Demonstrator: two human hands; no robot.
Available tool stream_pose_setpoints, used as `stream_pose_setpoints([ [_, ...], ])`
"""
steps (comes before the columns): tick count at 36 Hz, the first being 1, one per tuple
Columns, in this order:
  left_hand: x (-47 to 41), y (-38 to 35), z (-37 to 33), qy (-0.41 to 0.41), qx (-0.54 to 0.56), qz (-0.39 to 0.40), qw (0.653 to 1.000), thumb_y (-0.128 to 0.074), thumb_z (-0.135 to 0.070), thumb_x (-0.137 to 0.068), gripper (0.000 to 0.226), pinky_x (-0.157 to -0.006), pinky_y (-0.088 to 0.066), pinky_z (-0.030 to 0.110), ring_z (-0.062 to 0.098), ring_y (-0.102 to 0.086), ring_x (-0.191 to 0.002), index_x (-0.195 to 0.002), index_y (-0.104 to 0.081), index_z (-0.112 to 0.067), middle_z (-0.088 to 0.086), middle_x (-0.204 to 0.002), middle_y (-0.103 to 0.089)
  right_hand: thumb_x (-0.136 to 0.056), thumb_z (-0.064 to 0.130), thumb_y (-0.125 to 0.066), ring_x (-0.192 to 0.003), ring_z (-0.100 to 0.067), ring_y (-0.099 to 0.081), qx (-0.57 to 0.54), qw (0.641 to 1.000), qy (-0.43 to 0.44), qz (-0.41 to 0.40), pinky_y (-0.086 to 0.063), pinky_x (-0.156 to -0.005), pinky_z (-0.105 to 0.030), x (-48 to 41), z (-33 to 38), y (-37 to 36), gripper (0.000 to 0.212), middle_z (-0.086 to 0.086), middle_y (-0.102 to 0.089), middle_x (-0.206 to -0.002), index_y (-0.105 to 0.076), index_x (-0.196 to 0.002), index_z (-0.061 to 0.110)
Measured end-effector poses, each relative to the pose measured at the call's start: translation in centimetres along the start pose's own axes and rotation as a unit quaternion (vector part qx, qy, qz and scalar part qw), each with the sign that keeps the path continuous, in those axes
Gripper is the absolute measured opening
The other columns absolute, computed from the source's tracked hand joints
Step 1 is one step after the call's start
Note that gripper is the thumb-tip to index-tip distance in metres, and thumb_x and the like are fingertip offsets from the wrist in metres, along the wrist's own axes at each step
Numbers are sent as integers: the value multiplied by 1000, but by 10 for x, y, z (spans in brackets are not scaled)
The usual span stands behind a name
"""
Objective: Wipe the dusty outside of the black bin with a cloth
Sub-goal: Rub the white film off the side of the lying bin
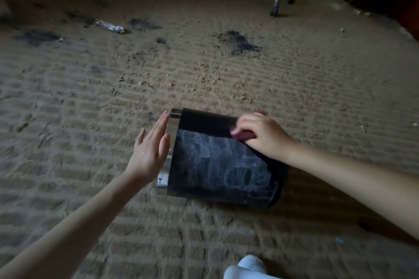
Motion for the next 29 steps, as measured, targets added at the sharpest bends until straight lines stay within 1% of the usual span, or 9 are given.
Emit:
stream_pose_setpoints([
  [3,2,-1,0,2,4,0,1000,-7,-50,-89,60,-116,-9,39,-5,-14,-136,-146,-12,-32,-22,-148,-13,-74,-6,-67,-90,-17,-58,18,998,-54,24,-43,-87,-29,23,-28,16,22,0,-65,-91,-73,-84,12],
  [5,1,0,1,4,5,1,1000,-7,-50,-89,58,-116,-10,39,-4,-16,-136,-145,-11,-34,-22,-148,-13,-76,-5,-64,-90,-15,-58,24,997,-59,36,-45,-86,-32,18,-26,19,23,2,-65,-91,-74,-84,15],
  [10,0,-1,1,5,0,5,1000,-7,-51,-89,56,-117,-10,40,-7,-13,-136,-143,-9,-38,-23,-148,-11,-79,-4,-56,-89,-21,-59,-40,999,7,13,-49,-83,-38,-46,34,0,23,-4,-65,-92,-73,-88,9],
  [13,-1,0,2,11,-1,5,1000,-7,-52,-88,61,-116,-10,40,-12,-11,-133,-146,-14,-33,-24,-147,-12,-79,-4,-52,-89,-23,-56,-37,996,45,67,-47,-80,-41,-83,74,-40,22,-6,-62,-92,-69,-89,7],
  [15,-1,0,3,11,1,3,1000,-8,-52,-88,61,-116,-10,40,-17,-8,-131,-146,-15,-33,-25,-147,-12,-78,-4,-54,-89,-24,-55,-25,995,69,73,-46,-79,-41,-88,83,-54,19,-6,-61,-90,-68,-85,7],
  [19,-1,3,1,-10,6,-4,1000,-12,-49,-92,56,-115,-13,45,-18,-7,-133,-146,-15,-33,-23,-149,-12,-75,-6,-65,-90,-18,-59,-40,997,64,18,-46,-83,-32,-50,49,-33,21,-2,-64,-92,-72,-85,12],
  [23,-4,4,0,-39,8,-13,999,-16,-45,-95,54,-113,-20,52,-9,-13,-138,-147,-17,-30,-18,-152,-15,-73,-3,-71,-85,-15,-60,16,1000,7,-11,-42,-79,-22,5,-4,3,21,1,-66,-90,-74,-85,14],
  [27,-3,3,1,-42,6,-24,999,-15,-44,-96,53,-111,-24,53,-2,-17,-139,-147,-18,-29,-15,-153,-18,-75,-7,-67,-87,-16,-60,47,997,-55,31,-48,-79,-32,33,-38,23,26,1,-65,-93,-74,-87,15],
  [29,-3,3,2,-37,10,-26,999,-14,-45,-95,54,-111,-24,53,-2,-17,-139,-147,-18,-30,-15,-153,-18,-76,-7,-63,-88,-16,-60,41,997,-50,36,-51,-78,-35,26,-32,22,27,1,-65,-94,-74,-87,15],
])
Point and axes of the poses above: each hand's wrist, its own x-axis away from the middle knuckle, its own y-axis out of the back of the hand, z = x × y, the point moved 10 cm from there along -x, towards the middle knuckle
